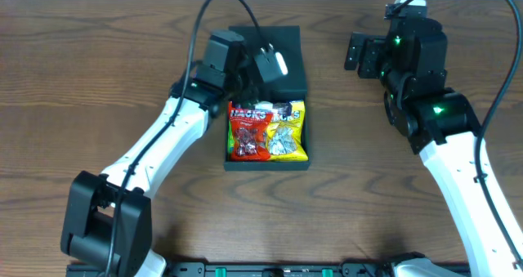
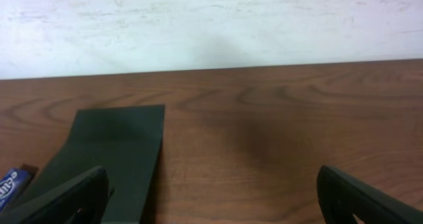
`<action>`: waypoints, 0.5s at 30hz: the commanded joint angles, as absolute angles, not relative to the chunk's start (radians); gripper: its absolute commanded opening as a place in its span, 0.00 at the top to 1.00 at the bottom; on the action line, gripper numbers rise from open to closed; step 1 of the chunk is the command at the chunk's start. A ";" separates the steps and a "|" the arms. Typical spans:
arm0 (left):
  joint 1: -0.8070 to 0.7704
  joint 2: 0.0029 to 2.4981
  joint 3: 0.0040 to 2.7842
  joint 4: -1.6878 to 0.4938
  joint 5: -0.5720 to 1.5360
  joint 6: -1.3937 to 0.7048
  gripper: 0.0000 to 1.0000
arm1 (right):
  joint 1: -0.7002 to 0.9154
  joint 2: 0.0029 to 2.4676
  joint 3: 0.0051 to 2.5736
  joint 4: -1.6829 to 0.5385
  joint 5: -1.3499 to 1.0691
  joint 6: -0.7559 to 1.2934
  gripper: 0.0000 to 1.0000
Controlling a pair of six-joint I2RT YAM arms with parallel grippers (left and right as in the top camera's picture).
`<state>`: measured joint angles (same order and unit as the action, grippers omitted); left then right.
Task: Pack container
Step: 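Carry the chocolate bar over the box and lower it inside, then release the bar and move the left gripper to the Eclipse mint tin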
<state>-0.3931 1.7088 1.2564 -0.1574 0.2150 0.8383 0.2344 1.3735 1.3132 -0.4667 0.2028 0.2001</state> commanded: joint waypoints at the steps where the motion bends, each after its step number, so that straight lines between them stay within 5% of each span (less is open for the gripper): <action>1: -0.314 1.720 1.276 -0.133 0.104 0.648 0.05 | 0.228 1.359 1.316 -0.468 0.213 0.185 0.01; 5: -0.180 1.726 1.276 -0.127 0.109 0.393 0.05 | 0.228 1.359 1.316 -0.467 0.213 0.186 0.01; 15: -0.108 1.906 1.275 -0.102 0.165 0.373 0.05 | 0.228 1.359 1.316 -0.468 0.213 0.186 0.01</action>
